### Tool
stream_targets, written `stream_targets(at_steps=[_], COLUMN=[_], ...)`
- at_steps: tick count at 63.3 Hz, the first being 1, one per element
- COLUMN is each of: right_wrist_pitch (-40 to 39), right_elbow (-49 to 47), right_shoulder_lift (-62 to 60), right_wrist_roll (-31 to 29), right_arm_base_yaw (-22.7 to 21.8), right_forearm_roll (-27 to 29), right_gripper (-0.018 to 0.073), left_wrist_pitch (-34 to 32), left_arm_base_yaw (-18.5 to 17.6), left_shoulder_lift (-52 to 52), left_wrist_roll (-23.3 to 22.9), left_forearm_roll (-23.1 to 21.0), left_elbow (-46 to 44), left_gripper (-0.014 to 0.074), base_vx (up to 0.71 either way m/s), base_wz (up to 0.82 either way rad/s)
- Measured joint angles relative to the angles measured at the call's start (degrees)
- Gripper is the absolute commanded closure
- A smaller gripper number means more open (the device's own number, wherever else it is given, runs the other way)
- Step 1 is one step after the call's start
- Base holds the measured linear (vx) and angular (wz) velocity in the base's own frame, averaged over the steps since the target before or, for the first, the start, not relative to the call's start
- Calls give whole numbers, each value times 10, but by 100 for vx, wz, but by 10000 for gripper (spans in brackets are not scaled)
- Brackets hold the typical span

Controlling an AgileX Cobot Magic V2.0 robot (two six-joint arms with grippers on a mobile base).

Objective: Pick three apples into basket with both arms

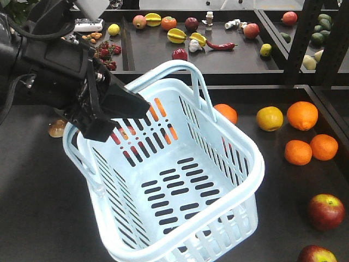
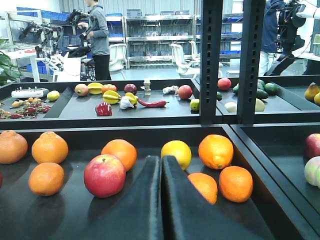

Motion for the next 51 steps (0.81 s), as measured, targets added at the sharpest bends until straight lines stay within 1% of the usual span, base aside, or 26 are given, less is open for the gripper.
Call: stream_targets(at_steps=[51], right_wrist_pitch=[0], right_elbow=[0], right_shoulder_lift=[0], right_wrist_roll=[0], right_arm_base_yaw=[0], right_forearm_roll=[0], right_gripper=[564], left_wrist_pitch=[0], left_arm_base_yaw=[0], left_shoulder_lift=[0], left_wrist_roll=[0], left_forearm_roll=[0], left_elbow=[0], left_gripper=[603], base_vx=[0], base_wz=[0])
